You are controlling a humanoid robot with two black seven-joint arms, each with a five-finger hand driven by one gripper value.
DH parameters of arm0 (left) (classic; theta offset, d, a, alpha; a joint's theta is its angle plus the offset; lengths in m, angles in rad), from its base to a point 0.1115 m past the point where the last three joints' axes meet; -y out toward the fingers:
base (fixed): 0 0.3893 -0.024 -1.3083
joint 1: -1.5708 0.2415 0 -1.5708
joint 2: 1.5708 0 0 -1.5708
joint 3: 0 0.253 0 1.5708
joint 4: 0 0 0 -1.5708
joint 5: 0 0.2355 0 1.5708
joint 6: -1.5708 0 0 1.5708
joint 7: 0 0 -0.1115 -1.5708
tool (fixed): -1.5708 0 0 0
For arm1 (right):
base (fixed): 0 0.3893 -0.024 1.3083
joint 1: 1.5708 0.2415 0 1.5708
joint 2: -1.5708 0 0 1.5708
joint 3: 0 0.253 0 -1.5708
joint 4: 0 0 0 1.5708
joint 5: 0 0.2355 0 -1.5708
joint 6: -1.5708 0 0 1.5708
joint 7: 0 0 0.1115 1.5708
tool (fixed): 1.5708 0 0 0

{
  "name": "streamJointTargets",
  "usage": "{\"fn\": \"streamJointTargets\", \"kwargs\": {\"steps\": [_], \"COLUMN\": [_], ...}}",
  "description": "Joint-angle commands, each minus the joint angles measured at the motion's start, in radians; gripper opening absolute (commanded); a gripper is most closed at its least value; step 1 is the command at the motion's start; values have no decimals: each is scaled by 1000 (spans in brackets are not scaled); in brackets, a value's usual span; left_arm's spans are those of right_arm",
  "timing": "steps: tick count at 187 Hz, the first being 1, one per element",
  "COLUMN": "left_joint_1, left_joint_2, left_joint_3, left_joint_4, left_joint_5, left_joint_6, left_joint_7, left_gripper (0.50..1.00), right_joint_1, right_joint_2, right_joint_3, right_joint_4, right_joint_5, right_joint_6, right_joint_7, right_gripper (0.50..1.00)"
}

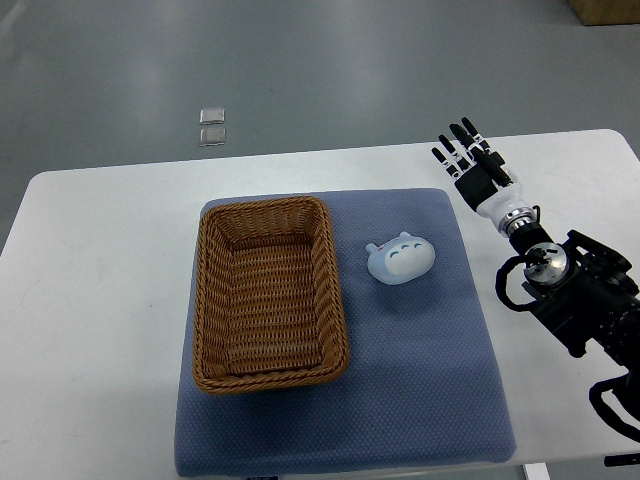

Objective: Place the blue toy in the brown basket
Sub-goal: 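Raise the right hand and swing it over the mat toward the toy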

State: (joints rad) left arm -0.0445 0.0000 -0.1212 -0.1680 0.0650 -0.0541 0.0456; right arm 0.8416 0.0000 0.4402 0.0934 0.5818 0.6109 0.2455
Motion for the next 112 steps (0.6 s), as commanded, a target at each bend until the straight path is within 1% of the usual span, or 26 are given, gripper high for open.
{"fn": "streamJointTargets", "kwargs": {"steps": [1, 35, 63, 87, 95, 112], "left_joint_1": [0, 0, 0, 0, 0, 2], "left_joint_2": [0, 0, 0, 0, 0, 0], "left_joint_3": [0, 9, 6, 5, 5, 6], "left_joint_4": [-1, -2, -1, 7, 7, 8], "left_joint_5": [-1, 1, 1, 1, 1, 1], "left_joint_6": [-3, -4, -3, 0, 0, 0], "left_joint_7": [-1, -1, -7, -13, -15, -15], "left_gripper": [1000, 1000, 1000, 1000, 1000, 1000], "right_joint_1": [1, 5, 33, 71, 91, 139], "right_joint_2": [0, 0, 0, 0, 0, -44], "right_joint_3": [0, -17, -18, -26, -37, -57], "right_joint_4": [0, 2, 5, 22, 32, 72], "right_joint_5": [1, -8, -85, -227, -297, -451], "right_joint_6": [0, 0, 0, 0, 0, 0], "right_joint_7": [0, -3, -6, -20, -34, -46], "right_gripper": [919, 919, 919, 919, 919, 919]}}
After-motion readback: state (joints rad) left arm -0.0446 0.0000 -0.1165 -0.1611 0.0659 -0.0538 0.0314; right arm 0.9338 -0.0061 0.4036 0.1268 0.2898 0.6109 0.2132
